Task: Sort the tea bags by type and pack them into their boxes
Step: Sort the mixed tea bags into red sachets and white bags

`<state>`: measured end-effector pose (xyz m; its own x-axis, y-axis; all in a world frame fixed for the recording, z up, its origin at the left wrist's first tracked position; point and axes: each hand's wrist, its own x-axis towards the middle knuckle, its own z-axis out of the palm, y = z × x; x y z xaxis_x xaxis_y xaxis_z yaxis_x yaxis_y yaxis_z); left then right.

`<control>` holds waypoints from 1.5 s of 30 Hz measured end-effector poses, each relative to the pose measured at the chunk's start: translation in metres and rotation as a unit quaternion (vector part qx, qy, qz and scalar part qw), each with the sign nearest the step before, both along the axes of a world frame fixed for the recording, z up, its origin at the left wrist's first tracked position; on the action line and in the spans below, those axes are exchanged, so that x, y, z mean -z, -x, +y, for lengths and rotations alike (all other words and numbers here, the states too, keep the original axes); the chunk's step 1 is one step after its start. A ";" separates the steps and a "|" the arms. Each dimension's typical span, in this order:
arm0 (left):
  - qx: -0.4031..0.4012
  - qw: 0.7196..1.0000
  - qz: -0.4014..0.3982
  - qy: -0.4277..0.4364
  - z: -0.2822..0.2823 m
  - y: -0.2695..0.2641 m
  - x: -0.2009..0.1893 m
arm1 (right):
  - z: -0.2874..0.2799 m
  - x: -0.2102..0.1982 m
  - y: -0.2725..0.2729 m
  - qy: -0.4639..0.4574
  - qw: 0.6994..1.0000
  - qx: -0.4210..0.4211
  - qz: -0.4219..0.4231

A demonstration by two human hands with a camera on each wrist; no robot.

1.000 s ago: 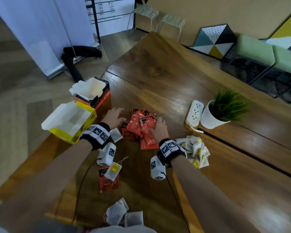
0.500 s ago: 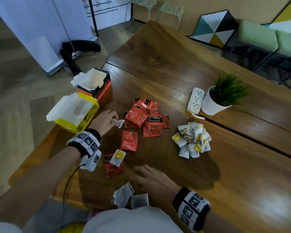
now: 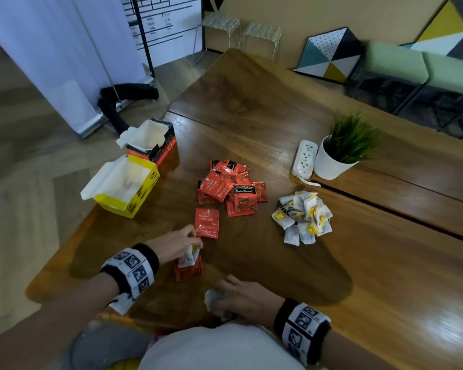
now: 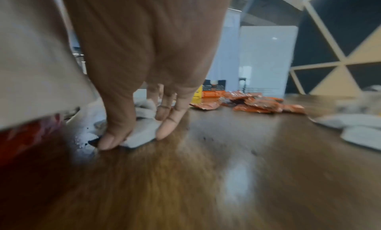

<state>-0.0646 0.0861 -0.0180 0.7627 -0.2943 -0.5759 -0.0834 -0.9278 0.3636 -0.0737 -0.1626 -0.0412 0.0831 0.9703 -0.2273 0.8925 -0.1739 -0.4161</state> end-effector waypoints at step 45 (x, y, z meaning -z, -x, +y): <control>-0.266 0.961 -0.069 0.011 -0.019 -0.007 -0.016 | -0.091 -0.027 -0.103 0.029 0.763 0.634 -0.123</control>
<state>-0.0575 0.0672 -0.0018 0.8774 0.1470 -0.4566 0.3517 -0.8446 0.4038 0.0297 -0.2537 -0.0138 0.9938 0.0633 -0.0919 0.0415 -0.9742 -0.2218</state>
